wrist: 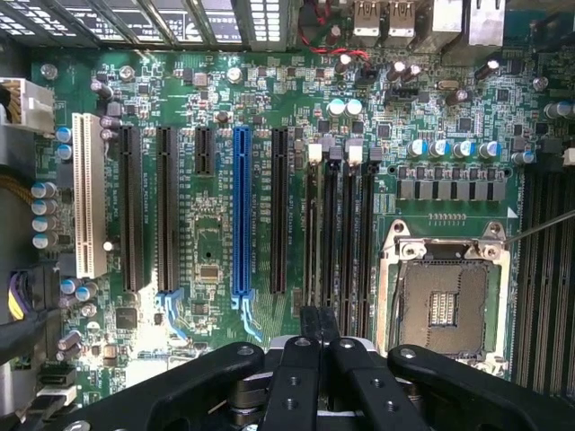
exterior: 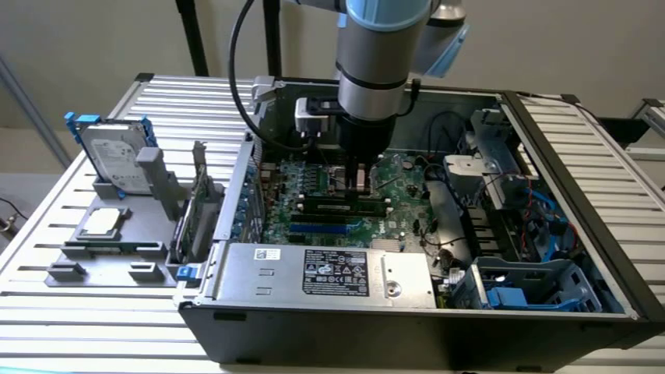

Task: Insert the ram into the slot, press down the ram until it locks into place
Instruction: 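Press down the ram until it locks into place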

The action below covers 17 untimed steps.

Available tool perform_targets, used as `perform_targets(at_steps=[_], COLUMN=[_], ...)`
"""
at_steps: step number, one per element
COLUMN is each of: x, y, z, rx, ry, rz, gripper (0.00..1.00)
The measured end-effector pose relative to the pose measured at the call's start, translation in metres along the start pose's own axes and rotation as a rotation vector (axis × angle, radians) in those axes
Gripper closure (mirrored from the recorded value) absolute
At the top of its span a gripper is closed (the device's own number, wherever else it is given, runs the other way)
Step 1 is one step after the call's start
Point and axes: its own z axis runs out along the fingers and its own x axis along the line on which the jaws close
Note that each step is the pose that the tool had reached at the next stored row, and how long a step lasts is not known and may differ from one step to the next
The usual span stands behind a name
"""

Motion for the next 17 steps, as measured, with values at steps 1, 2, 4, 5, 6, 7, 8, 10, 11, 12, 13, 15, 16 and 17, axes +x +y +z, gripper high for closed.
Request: perform_targets(at_steps=[1, 2, 4, 5, 6, 7, 8, 10, 11, 12, 13, 15, 16, 17], x=[0.000, 0.000, -0.001, -0.001, -0.001, -0.001, -0.001, -0.001, -0.001, -0.001, -0.001, -0.001, -0.001, -0.001], y=[0.0001, 0.0003, 0.0007, 0.0009, 0.0011, 0.0013, 0.0015, 0.0019, 0.0021, 0.0022, 0.0023, 0.0025, 0.0026, 0.0026], z=[0.0003, 0.0007, 0.0017, 0.0020, 0.0024, 0.0030, 0.0036, 0.0050, 0.0057, 0.0062, 0.0067, 0.0081, 0.0093, 0.0103], rx=[0.0000, -0.0001, -0.0001, -0.0001, -0.0002, -0.0001, -0.0001, -0.0001, -0.0001, -0.0001, -0.0002, -0.0004, -0.0005, -0.0004], ry=[0.0001, 0.0003, 0.0002, 0.0003, 0.0002, 0.0002, 0.0002, 0.0003, 0.0003, 0.0005, 0.0008, 0.0013, 0.0007, 0.0010], rz=[0.000, 0.000, 0.000, 0.000, 0.000, 0.000, 0.000, 0.001, 0.001, 0.001, 0.000, 0.001, 0.001, 0.001], gripper=[0.90, 0.90, 0.90, 0.90, 0.90, 0.90, 0.90, 0.90, 0.90, 0.90, 0.90, 0.90, 0.90, 0.90])
